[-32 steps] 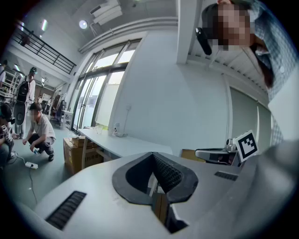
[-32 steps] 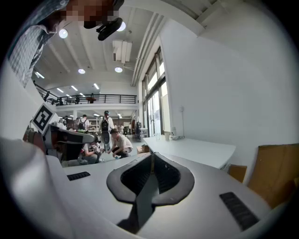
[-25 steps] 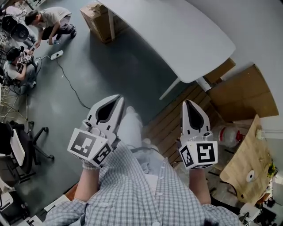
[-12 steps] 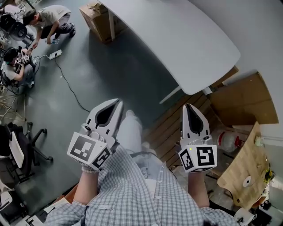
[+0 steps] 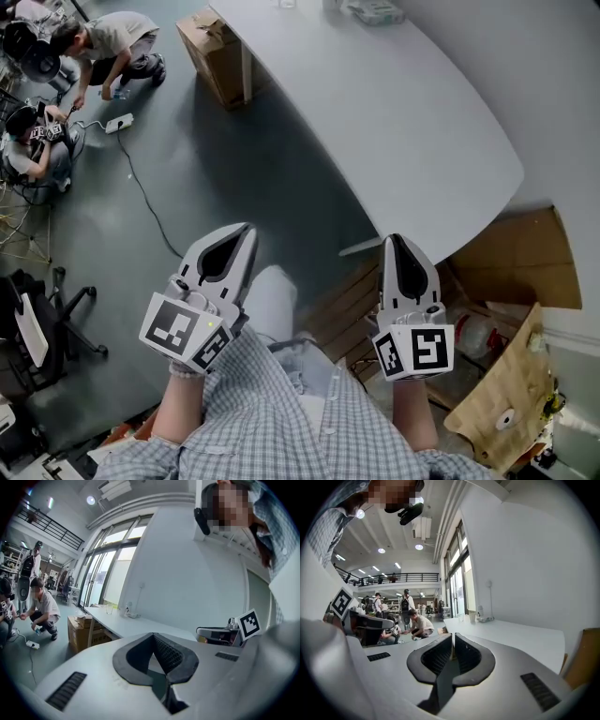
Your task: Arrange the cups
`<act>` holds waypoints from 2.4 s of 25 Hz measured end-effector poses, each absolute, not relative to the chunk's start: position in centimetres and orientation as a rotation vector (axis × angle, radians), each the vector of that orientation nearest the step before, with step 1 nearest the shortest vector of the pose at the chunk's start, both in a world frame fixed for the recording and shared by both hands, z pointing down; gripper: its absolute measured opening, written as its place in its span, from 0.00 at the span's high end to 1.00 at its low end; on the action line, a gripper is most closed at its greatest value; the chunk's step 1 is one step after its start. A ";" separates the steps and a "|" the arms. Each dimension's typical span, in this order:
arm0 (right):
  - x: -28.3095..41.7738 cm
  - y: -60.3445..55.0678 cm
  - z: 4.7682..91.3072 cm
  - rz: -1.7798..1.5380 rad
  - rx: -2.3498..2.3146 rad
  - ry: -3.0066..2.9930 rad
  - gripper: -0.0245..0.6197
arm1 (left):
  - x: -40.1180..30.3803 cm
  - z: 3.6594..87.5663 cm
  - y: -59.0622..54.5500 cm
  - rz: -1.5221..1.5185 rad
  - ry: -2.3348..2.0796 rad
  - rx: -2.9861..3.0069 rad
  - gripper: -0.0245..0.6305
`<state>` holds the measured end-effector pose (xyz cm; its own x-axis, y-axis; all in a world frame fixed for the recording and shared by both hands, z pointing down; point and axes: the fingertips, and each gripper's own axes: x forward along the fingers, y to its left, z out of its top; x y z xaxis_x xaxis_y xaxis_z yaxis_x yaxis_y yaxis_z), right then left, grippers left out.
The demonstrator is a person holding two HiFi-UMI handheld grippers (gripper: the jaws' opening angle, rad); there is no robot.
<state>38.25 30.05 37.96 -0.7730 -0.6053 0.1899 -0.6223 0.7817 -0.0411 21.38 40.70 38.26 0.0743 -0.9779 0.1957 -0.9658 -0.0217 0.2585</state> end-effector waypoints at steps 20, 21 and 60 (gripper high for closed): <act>22.2 21.0 28.8 0.116 0.862 -2.815 0.91 | 5.0 29.3 35.1 -0.051 -2.106 1.942 0.95; 21.9 20.8 28.6 0.111 0.864 -2.815 0.91 | 4.5 29.0 35.2 -0.058 -2.119 1.935 0.95; 12.8 -3.8 28.2 0.162 1.066 -2.840 0.91 | -6.0 26.0 6.0 -0.062 -1.946 2.161 0.95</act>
